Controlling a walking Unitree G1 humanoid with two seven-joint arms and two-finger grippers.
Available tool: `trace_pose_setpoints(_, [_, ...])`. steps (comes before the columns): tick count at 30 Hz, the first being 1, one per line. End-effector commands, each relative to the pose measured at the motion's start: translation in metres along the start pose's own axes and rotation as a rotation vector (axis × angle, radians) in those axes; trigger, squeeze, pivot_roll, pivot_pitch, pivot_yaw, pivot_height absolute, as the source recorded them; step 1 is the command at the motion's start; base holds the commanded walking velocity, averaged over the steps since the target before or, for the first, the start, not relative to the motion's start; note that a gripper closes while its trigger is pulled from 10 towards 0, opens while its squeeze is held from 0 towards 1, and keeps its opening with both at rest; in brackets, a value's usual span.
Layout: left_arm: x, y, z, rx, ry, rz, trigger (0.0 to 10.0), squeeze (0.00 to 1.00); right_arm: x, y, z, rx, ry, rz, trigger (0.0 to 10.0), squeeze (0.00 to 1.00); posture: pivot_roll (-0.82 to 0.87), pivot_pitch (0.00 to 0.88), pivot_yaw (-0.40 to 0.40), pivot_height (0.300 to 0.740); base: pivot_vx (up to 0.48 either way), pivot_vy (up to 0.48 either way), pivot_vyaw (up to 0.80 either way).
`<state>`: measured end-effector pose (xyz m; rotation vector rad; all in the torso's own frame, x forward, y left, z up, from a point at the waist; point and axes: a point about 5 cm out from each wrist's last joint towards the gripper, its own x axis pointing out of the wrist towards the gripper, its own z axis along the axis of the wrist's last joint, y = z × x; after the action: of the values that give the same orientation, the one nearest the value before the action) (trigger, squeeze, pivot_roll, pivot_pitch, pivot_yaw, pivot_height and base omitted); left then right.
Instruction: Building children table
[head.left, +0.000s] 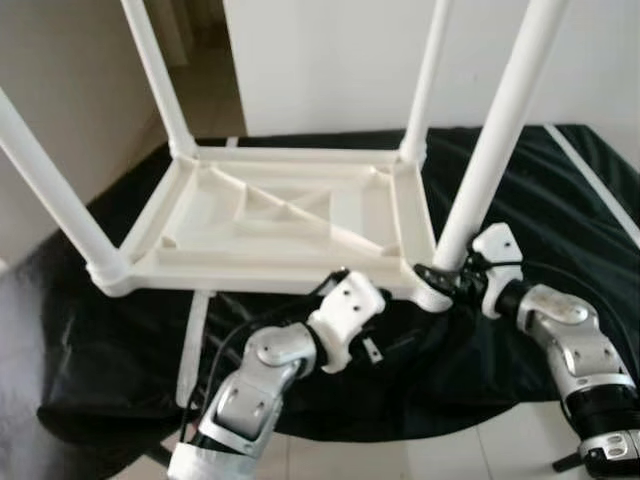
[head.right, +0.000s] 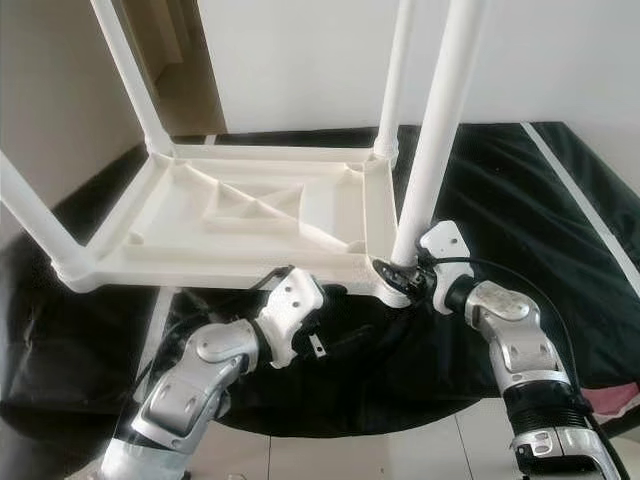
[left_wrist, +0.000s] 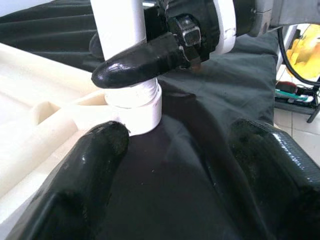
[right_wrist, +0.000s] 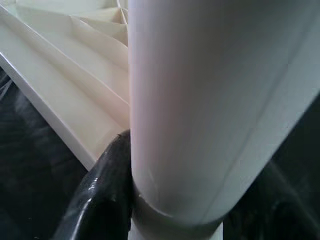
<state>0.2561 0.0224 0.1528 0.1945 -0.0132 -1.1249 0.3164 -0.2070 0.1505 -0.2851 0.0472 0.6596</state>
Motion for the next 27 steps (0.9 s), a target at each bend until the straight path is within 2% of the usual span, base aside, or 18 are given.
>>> trace_pose_setpoints(1, [-0.002,0.0,0.0,-0.002,0.006,-0.001,10.0,0.0,0.001,0.005,-0.006,-0.002,0.022,0.03,0.0,0.0,-0.03,0.015,0.011,0.74,0.0,0.0,0.0])
trace_pose_setpoints(4, [-0.001,0.001,0.001,-0.002,0.005,-0.002,10.0,0.0,-0.001,0.002,-0.008,0.0,0.021,-0.016,0.0,0.0,-0.04,0.024,0.01,0.74,0.0,0.0,0.0])
trace_pose_setpoints(5, [-0.001,0.001,0.001,0.0,0.005,0.001,10.0,0.0,-0.002,0.001,-0.009,0.001,0.02,-0.028,3.3,0.0,-0.04,0.026,0.011,0.74,0.0,0.0,0.0])
trace_pose_setpoints(6, [-0.001,0.001,0.001,0.0,0.005,0.001,10.0,0.0,-0.002,0.001,-0.009,0.001,0.02,-0.028,3.3,0.0,-0.04,0.026,0.011,0.74,0.0,0.0,0.0])
trace_pose_setpoints(7, [-0.001,0.003,0.001,0.001,0.003,0.012,10.0,0.0,-0.003,0.002,-0.009,0.007,0.017,-0.042,10.0,0.0,-0.04,0.026,0.011,0.74,0.0,0.0,0.0])
trace_pose_setpoints(11, [-0.002,0.007,0.001,0.004,0.006,0.027,10.0,0.0,-0.003,0.003,-0.01,0.023,-0.002,-0.11,10.0,0.0,-0.05,0.034,0.017,0.74,0.0,0.0,0.0])
trace_pose_setpoints(12, [-0.002,0.008,0.001,0.007,0.005,0.032,10.0,0.0,-0.003,0.002,-0.01,0.018,0.004,-0.196,10.0,0.0,-0.05,0.038,0.017,0.74,0.0,0.0,0.0])
trace_pose_setpoints(14, [-0.003,0.009,0.001,0.007,0.005,0.034,10.0,0.0,-0.003,0.002,-0.011,0.024,0.008,-0.227,10.0,0.0,-0.05,0.038,0.017,0.74,0.0,0.0,0.0])
trace_pose_setpoints(16, [-0.002,0.011,0.003,0.006,-0.008,0.052,10.0,0.0,-0.002,0.004,-0.013,0.056,0.02,-0.33,10.0,0.0,-0.05,0.042,0.019,0.74,0.0,0.0,0.0])
trace_pose_setpoints(17, [-0.002,0.011,0.003,0.006,-0.008,0.052,10.0,0.0,-0.002,0.004,-0.013,0.056,0.02,-0.33,10.0,0.0,-0.05,0.042,0.019,0.74,0.0,0.0,0.0])
trace_pose_setpoints(21, [-0.002,0.013,0.005,0.001,-0.021,0.063,10.0,0.0,0.003,0.012,-0.011,0.095,0.005,-0.416,10.0,0.0,-0.06,0.044,0.024,0.74,0.0,0.0,0.0])
trace_pose_setpoints(24, [-0.001,0.013,0.006,0.002,-0.023,0.06,10.0,0.0,0.013,0.023,-0.006,0.154,-0.014,-0.502,10.0,0.0,-0.06,0.044,0.025,0.74,0.0,0.0,0.0])
trace_pose_setpoints(27, [-0.001,0.013,0.006,0.003,-0.024,0.057,10.0,0.0,0.02,0.033,-0.006,0.224,-0.005,-0.655,10.0,0.0,-0.06,0.042,0.026,0.74,0.0,0.0,0.0])
